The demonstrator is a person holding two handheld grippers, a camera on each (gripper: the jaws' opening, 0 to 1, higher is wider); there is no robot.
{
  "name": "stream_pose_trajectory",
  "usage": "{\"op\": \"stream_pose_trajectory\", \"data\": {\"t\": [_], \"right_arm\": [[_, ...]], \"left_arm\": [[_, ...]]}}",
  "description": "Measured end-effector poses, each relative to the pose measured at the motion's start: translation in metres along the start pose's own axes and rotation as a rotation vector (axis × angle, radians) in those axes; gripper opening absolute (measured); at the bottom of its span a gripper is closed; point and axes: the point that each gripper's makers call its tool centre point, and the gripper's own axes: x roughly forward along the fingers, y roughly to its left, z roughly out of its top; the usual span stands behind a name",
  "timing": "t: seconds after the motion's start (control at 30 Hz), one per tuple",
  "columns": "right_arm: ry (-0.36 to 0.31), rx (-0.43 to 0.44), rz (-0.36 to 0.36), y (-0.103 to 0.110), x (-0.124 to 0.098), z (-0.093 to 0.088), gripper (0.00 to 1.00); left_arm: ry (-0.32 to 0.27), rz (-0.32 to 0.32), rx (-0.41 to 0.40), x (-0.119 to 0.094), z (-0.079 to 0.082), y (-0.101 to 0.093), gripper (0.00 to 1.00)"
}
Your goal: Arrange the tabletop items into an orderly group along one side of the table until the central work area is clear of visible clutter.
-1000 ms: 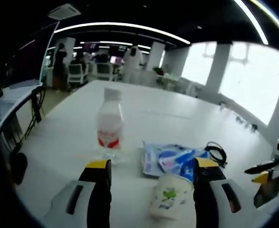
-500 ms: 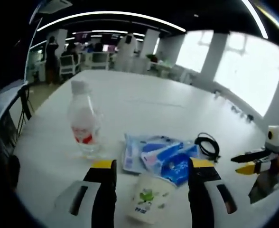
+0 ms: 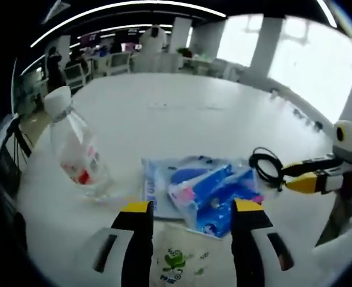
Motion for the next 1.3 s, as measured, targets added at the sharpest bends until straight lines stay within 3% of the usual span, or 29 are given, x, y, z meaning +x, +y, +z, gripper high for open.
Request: {"op": "stream_pose_trajectory", "data": {"t": [0.1, 0.37, 0.5, 0.57, 0.67, 0.77, 1.03, 1.3], "right_arm": [[0.038, -0.024, -0.011, -0.006, 0.011, -0.001, 0.25], [0.057, -0.054, -0.018, -0.016, 0.036, 0.01, 0.18], [0.145, -0.117, -0.02, -0.017, 0.051, -0.006, 0.17], [0.166, -0.107, -0.03, -0.019, 0.056, -0.012, 0.15], [0.156, -0.088, -0.022, -0.016, 0.055, -0.011, 0.04], [0.145, -0.093, -0.046, -0.017, 0.054, -0.007, 0.0], [0.098, -0.06, -0.053, -0.023, 0.046, 0.014, 0.0], [0.057, -0.018, -0.069, -0.037, 0.036, 0.029, 0.0]], "left_arm": [[0.058, 0.006, 0.034, 0.008, -0.008, 0.0, 0.41], [0.085, -0.017, 0.051, 0.021, -0.009, -0.005, 0.2], [0.123, -0.028, 0.107, 0.027, -0.013, -0.008, 0.13], [0.142, -0.024, 0.138, 0.03, -0.016, -0.006, 0.09], [0.136, -0.031, 0.126, 0.033, -0.015, -0.006, 0.06], [0.128, -0.038, 0.141, 0.034, -0.013, -0.008, 0.01], [0.066, -0.035, 0.129, 0.036, 0.01, -0.012, 0.0], [0.029, -0.06, 0.173, 0.04, 0.03, -0.024, 0.0]]}}
